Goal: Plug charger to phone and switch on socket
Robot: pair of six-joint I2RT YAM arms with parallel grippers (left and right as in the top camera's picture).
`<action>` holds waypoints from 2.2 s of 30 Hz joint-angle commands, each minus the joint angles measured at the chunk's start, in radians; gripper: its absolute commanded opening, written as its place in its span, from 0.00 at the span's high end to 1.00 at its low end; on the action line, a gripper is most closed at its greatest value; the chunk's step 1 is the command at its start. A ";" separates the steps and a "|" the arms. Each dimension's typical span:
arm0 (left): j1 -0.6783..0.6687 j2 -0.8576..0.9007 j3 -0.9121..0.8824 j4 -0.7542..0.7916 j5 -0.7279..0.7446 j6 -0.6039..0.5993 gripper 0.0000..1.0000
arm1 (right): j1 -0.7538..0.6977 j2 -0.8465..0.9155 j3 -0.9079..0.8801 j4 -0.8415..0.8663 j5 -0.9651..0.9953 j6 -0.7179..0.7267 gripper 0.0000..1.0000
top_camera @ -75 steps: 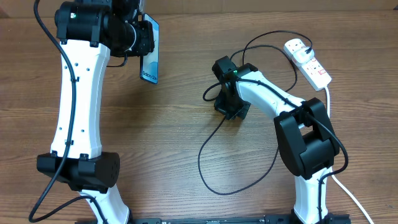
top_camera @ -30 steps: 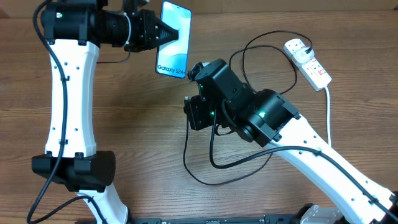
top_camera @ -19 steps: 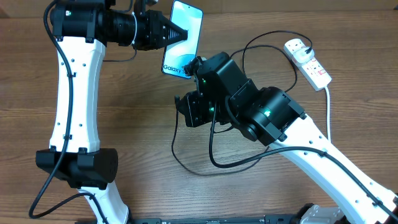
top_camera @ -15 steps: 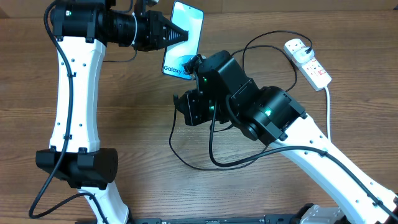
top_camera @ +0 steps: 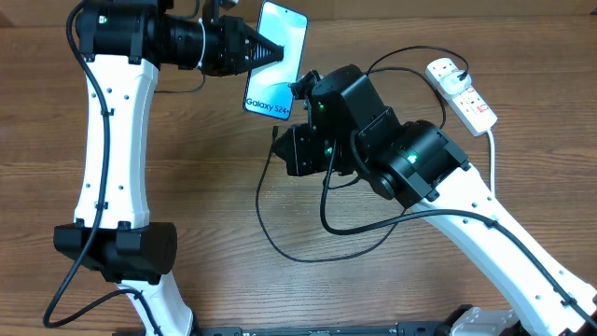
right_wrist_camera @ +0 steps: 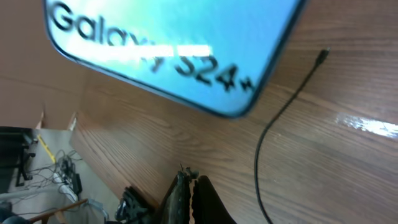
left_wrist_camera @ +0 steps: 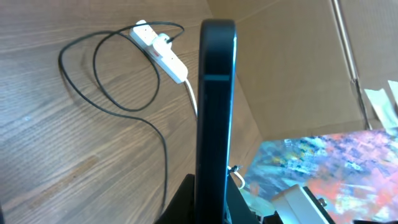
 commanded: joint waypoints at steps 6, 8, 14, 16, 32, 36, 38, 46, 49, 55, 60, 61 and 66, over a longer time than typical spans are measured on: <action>0.039 -0.003 0.007 0.003 -0.462 -0.108 0.96 | -0.002 -0.014 0.017 -0.075 0.248 0.120 0.73; 0.039 -0.003 0.006 -0.010 -0.575 -0.110 0.96 | -0.002 -0.002 0.008 -0.076 0.301 0.160 0.64; 0.032 -0.003 0.006 -0.077 -0.853 -0.174 0.96 | -0.003 0.116 0.034 -0.055 0.276 0.175 0.39; 0.034 -0.003 0.006 -0.090 -0.919 -0.191 0.96 | -0.014 0.185 0.098 -0.095 0.231 0.155 0.38; 0.035 -0.003 0.006 -0.138 -0.967 -0.215 0.96 | -0.110 0.695 0.544 -0.292 0.255 0.233 0.34; 0.035 -0.003 0.006 -0.142 -0.966 -0.215 0.96 | -0.072 0.795 0.544 -0.270 0.326 0.286 0.35; 0.035 -0.003 0.006 -0.148 -0.966 -0.215 0.96 | -0.053 0.836 0.544 -0.266 0.369 0.320 0.36; 0.035 -0.003 0.006 -0.153 -0.966 -0.215 0.96 | -0.017 0.901 0.544 -0.145 0.389 0.328 0.37; 0.035 -0.003 0.006 -0.153 -0.966 -0.215 0.96 | -0.014 0.912 0.544 -0.122 0.402 0.328 0.37; 0.035 -0.003 0.006 -0.153 -0.966 -0.215 0.96 | -0.014 0.930 0.529 -0.087 0.456 0.328 0.47; 0.035 -0.003 0.006 -0.153 -0.958 -0.215 0.96 | -0.012 0.949 0.528 -0.058 0.491 0.328 0.49; 0.035 -0.003 0.006 -0.153 -0.955 -0.215 0.96 | -0.012 0.961 0.528 -0.055 0.510 0.328 0.48; 0.035 -0.003 0.006 -0.153 -0.955 -0.215 0.96 | -0.012 0.994 0.528 -0.060 0.520 0.327 0.48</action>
